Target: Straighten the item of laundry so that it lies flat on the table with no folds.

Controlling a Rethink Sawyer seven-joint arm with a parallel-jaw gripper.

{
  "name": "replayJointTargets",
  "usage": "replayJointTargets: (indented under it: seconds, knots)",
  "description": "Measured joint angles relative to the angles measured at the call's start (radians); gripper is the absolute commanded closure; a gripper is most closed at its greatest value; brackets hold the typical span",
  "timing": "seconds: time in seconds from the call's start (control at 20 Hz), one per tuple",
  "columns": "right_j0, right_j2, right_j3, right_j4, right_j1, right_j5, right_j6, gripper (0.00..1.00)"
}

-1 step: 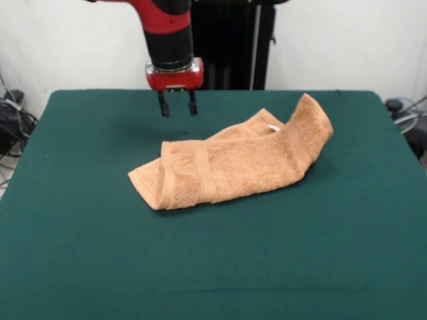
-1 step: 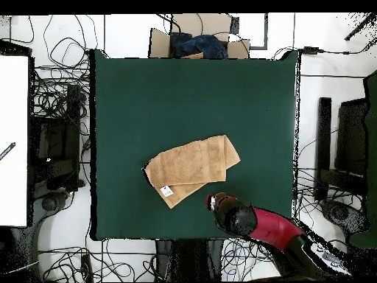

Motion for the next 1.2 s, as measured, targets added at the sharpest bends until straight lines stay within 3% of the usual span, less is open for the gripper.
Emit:
replayJointTargets:
  seconds: [0.65,1.2]
  knots:
    - [0.007,0.000,-0.110,0.031,-0.004,0.089,0.000,0.00]
    - [0.039,0.000,-0.251,0.057,0.069,0.124,0.000,0.00]
